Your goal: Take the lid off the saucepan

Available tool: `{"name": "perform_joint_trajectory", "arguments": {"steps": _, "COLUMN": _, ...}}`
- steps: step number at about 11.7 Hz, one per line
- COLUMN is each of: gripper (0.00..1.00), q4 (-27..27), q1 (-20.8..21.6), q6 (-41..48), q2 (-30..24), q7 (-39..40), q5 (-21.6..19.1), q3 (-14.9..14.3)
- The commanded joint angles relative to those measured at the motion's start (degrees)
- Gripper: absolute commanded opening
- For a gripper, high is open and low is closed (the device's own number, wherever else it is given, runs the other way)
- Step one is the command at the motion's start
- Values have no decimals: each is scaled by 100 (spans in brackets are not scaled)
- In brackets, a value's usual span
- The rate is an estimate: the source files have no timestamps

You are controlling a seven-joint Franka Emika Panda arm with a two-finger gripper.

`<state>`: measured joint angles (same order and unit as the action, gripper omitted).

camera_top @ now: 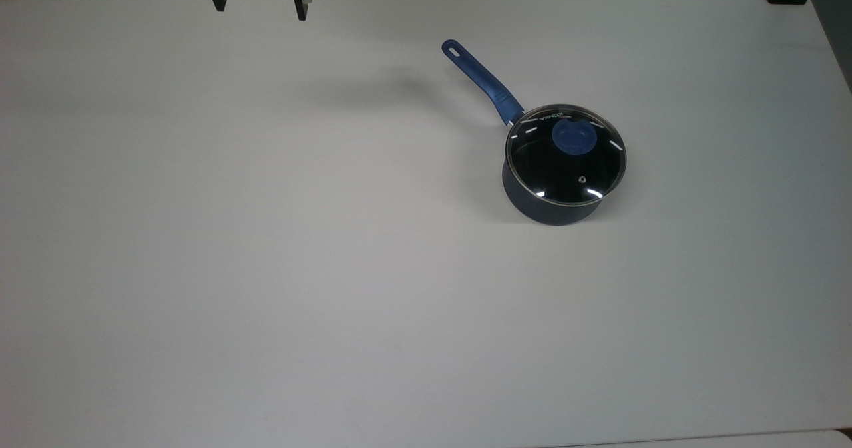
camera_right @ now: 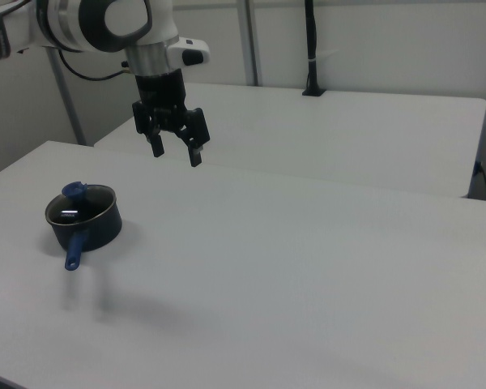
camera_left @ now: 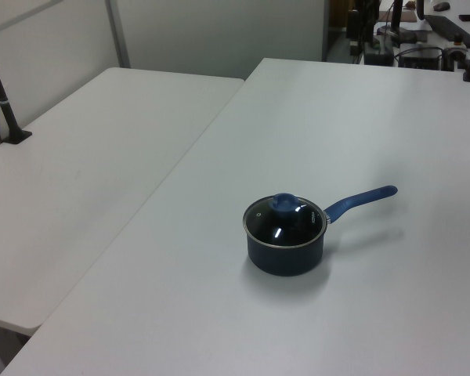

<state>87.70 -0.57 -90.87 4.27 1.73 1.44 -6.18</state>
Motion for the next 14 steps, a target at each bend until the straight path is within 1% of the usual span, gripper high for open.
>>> {"name": "perform_joint_trajectory", "arguments": {"steps": 1, "gripper": 100, "q4": 72, "q1": -4, "q6": 332, "q2": -119, "q7": 64, "q5": 137, "q3": -50}}
{"name": "perform_joint_trajectory", "arguments": {"steps": 7, "gripper": 100, "q4": 63, "q1": -5, "q6": 254, "q2": -31, "q7": 65, "q5": 120, "q3": -50}}
{"name": "perform_joint_trajectory", "arguments": {"steps": 10, "gripper": 100, "q4": 107, "q1": 39, "q6": 254, "q2": -22, "q7": 65, "q5": 41, "q3": -33}}
{"name": "perform_joint_trajectory", "arguments": {"steps": 14, "gripper": 100, "q4": 63, "q1": 13, "q6": 210, "q2": 144, "q7": 65, "q5": -55, "q3": -33}}
